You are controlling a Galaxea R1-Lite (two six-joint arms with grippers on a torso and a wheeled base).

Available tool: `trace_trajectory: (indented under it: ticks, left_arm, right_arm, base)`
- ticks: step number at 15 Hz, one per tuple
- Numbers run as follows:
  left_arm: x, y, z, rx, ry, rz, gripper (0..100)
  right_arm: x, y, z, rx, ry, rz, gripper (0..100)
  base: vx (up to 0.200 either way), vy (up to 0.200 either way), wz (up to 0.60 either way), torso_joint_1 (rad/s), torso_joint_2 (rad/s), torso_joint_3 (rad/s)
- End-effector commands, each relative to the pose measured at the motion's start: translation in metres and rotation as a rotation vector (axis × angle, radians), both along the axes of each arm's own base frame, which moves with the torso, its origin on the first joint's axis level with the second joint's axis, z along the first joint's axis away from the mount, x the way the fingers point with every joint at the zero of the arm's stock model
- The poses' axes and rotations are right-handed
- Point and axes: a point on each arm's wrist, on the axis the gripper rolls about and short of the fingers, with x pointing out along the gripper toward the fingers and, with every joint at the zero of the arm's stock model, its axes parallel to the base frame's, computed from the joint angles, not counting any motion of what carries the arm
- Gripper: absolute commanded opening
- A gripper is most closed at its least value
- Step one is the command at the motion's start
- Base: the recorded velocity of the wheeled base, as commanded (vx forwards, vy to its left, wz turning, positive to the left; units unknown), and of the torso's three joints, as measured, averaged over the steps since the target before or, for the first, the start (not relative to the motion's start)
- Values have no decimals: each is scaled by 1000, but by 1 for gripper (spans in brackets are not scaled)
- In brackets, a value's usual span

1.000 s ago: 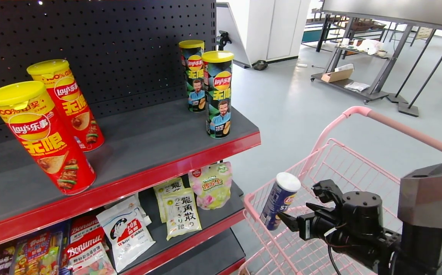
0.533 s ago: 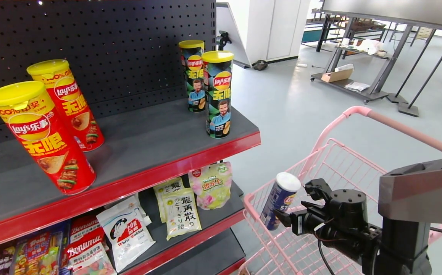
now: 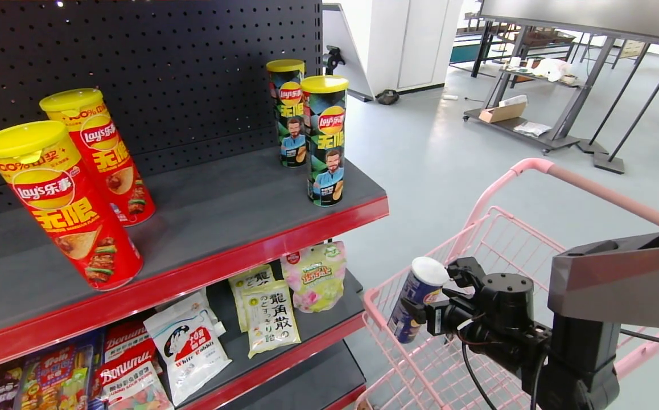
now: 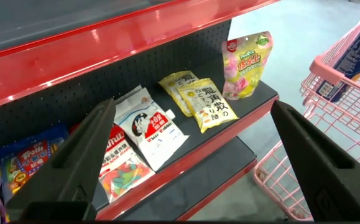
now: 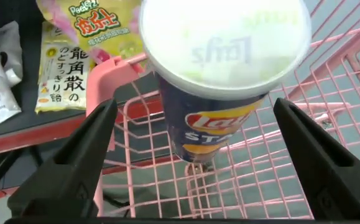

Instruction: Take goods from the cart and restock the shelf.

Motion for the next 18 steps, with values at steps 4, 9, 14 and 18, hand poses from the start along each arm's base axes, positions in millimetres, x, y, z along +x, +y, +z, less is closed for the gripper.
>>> trace_trajectory:
  ticks: [4,9,14,18]
  left_arm:
    - [0,0,0,0,0,1,100]
    - [0,0,0,0,0,1,100]
    - [0,0,0,2,-2,0,100]
    - [0,0,0,2,-2,0,100]
  right_arm:
    - [16,-7,-5,-2,-15,-39,100]
    - [30,-5,0,6,-37,-46,100]
    - [31,0,-1,4,-35,-37,100]
    - [32,0,-2,1,-36,-49,0]
  base:
    - [0,0,0,0,0,0]
    - [0,0,0,0,0,0]
    - [0,0,0,0,0,0]
    - [0,0,0,0,0,0]
